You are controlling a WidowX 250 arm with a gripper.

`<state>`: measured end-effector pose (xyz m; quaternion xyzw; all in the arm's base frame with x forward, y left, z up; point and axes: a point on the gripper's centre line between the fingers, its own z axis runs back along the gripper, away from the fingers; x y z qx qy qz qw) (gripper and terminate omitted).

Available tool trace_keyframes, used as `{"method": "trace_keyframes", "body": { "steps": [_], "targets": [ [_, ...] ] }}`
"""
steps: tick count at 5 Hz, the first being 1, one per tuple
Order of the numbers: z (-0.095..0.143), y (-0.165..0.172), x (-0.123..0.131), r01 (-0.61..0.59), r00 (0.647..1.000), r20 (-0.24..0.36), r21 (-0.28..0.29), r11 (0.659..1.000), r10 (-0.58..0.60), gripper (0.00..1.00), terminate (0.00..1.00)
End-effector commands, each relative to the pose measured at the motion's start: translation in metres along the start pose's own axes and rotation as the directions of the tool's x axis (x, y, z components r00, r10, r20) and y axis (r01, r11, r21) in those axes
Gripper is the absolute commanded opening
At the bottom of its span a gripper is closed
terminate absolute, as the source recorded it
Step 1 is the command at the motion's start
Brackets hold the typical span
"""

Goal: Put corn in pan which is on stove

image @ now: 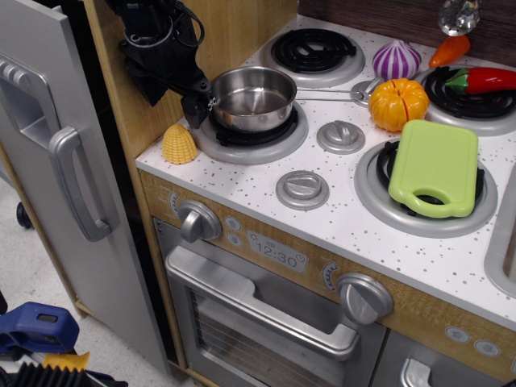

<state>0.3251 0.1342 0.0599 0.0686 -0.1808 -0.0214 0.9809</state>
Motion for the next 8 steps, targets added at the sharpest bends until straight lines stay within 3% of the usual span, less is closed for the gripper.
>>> {"method": "trace_keyframes", "body": {
  "steps": [1, 4, 6, 7, 8],
  "targets": [
    [0.0, 0.0, 0.0, 0.0, 1.0, 0.0, 0.0, 1.0, 0.0, 1.0, 0.0],
    [-0.024, 0.001, -0.006, -0.007, 0.998, 0.067, -0.034, 0.999, 0.009, 1.0, 0.0],
    [-0.042, 0.003, -0.012, -0.029, 0.997, 0.071, -0.097, 0.995, 0.036, 1.0, 0.0],
    [-0.043, 0.002, -0.015, -0.039, 0.996, 0.081, -0.085, 0.996, 0.046, 1.0, 0.0],
    [-0.036, -0.001, -0.014, -0.049, 0.996, 0.077, -0.062, 0.997, 0.054, 0.0, 0.0]
  ]
}}
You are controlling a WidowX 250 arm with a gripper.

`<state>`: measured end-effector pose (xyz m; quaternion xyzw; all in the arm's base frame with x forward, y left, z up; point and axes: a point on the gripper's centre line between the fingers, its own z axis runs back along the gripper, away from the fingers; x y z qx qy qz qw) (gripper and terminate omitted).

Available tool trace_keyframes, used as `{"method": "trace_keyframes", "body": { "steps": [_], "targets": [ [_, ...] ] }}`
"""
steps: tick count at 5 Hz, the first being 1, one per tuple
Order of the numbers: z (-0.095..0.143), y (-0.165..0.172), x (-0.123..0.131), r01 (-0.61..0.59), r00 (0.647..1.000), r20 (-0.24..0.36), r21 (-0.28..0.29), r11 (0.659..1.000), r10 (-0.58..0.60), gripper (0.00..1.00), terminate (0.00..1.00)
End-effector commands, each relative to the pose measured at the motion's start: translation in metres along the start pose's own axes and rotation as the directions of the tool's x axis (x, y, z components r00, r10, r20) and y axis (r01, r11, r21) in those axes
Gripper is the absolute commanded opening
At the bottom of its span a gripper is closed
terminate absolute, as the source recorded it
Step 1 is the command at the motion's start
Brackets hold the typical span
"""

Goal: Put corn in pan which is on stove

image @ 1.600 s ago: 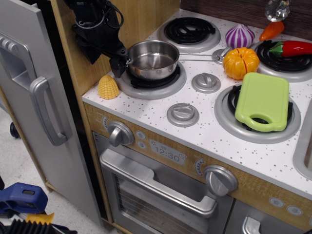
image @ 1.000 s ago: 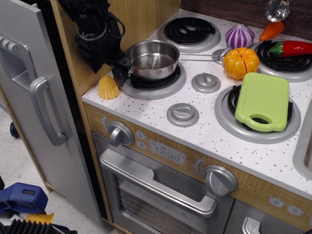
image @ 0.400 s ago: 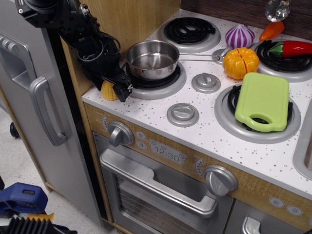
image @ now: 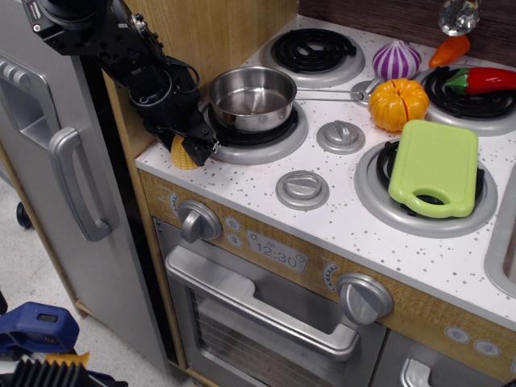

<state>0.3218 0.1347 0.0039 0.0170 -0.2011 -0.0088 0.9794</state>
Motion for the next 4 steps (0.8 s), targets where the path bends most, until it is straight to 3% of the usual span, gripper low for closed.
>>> {"method": "trace_keyframes", "body": {
  "steps": [1, 2, 3, 4],
  "targets": [
    [0.035, 0.003, 0.018, 0.011, 1.0, 0.019, 0.076, 0.997, -0.013, 0.0, 0.0],
    [0.059, 0.001, 0.034, 0.042, 0.999, 0.013, 0.126, 0.991, -0.044, 0.0, 0.0],
    [0.069, 0.0, 0.06, 0.091, 0.993, 0.06, 0.13, 0.987, -0.099, 0.0, 0.0],
    [0.065, -0.008, 0.076, 0.109, 0.986, 0.116, 0.097, 0.989, -0.12, 1.0, 0.0]
  ]
}}
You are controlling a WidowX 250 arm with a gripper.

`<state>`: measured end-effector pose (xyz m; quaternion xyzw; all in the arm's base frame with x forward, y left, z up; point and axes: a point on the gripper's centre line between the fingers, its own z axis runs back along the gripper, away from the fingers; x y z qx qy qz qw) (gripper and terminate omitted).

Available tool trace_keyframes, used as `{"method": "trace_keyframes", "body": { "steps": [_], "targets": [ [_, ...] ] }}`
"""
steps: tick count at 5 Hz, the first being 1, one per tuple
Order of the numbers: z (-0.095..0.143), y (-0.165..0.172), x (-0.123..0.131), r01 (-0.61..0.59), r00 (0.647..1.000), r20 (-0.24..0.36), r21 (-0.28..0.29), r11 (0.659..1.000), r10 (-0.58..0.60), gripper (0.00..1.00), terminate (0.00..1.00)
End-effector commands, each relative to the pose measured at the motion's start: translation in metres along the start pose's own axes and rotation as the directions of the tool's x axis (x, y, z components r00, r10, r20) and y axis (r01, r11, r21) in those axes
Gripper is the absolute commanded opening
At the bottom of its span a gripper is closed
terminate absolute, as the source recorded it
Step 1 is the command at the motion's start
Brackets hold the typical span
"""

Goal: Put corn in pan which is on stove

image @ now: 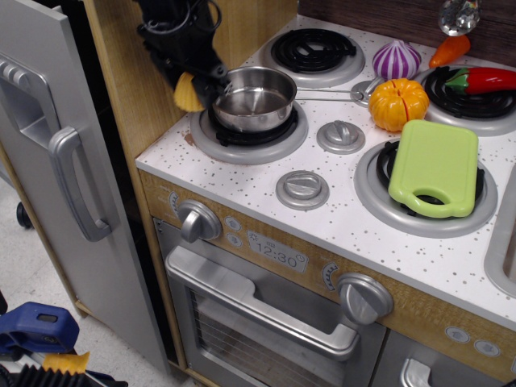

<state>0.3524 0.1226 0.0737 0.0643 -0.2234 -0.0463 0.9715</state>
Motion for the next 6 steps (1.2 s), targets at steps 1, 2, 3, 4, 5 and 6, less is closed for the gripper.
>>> {"method": "trace_keyframes", "body": {
  "steps": [1, 2, 3, 4, 5, 6],
  "targets": [
    [0.004, -0.003, 0.041, 0.025, 0.992, 0.123, 0.004, 1.0, -0.025, 1.0, 0.0],
    [-0.005, -0.006, 0.053, 0.051, 0.984, 0.168, 0.015, 0.999, -0.053, 0.0, 0.0],
    [-0.017, -0.01, 0.061, 0.046, 0.982, 0.184, -0.014, 0.999, -0.043, 0.0, 0.0],
    [-0.019, -0.013, 0.063, 0.059, 0.979, 0.199, -0.045, 0.997, -0.049, 1.0, 0.0],
    [-0.019, -0.013, 0.063, 0.059, 0.979, 0.199, -0.045, 0.997, -0.049, 1.0, 0.0],
    [-0.019, -0.013, 0.063, 0.059, 0.979, 0.199, -0.045, 0.997, -0.049, 1.0, 1.0]
  ]
}}
